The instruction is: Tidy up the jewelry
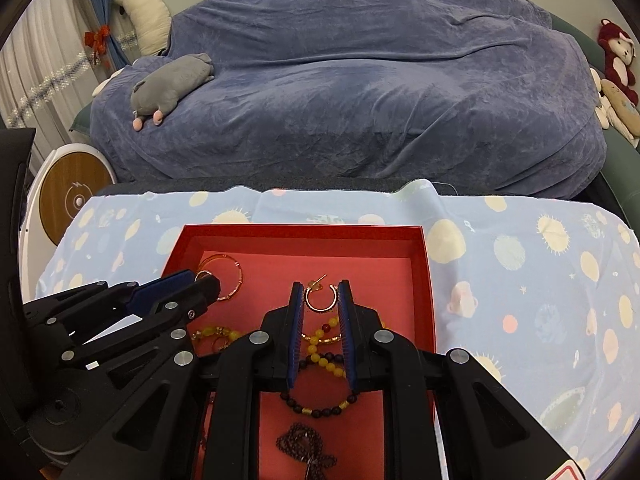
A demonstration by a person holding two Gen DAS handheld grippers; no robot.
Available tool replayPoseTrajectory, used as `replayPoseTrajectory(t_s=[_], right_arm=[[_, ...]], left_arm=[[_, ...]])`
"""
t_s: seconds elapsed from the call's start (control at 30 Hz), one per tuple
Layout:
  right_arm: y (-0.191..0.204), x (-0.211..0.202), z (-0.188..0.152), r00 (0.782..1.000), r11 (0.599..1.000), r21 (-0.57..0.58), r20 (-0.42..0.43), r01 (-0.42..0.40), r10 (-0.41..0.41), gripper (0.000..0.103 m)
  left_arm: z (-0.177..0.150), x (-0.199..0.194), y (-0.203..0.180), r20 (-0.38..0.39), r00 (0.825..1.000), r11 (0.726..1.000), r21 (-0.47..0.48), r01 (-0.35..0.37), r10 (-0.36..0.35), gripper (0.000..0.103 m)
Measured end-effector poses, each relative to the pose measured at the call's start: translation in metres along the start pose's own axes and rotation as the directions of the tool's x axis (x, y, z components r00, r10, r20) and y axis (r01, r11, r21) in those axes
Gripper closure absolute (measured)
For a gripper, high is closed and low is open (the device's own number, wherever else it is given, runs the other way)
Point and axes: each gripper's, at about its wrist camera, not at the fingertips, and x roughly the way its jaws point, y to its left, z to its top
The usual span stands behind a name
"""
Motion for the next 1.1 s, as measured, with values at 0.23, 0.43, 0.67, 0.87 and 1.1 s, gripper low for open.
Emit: replayPoseTrajectory(t_s=[0.23,0.43,0.67,0.87,1.1], right_arm=[[-0.003,0.028,0.001,0.999,1.000,0.028,-0.047,-0.007,0.008,0.086],[-0.004,0.027,-0.005,0.999,1.000,0.027,-0.053,0.013,-0.011,0.082],[0.000,-0.001,-0.015,0.998,0.999,0.013,-0.047,0.031,-0.031,0.082],[0.002,-0.035,-0.033,0.999,0.999,0.027,-0.030,0.043,-0.042,0.076],[0.005,-0.070,-0.063,0.997,0.997,0.023,-0.019,0.072,-0.072,0.070]], left_arm=[[0.003,0.027,0.004,-0.039,0.999,1.000,0.002,-0.015,0.015,0.085],[-0.002,0.025,-0.001,-0.029,0.998,0.999,0.017,-0.050,0.051,0.066],[-0.015,0.000,-0.003,-0.021,0.998,0.998,0.013,-0.054,0.055,0.056],[-0.032,-0.032,-0.004,-0.011,0.998,0.998,-0.004,-0.061,0.061,0.049],[-0.058,-0.066,-0.009,-0.005,0.998,0.998,-0.010,-0.059,0.059,0.044]])
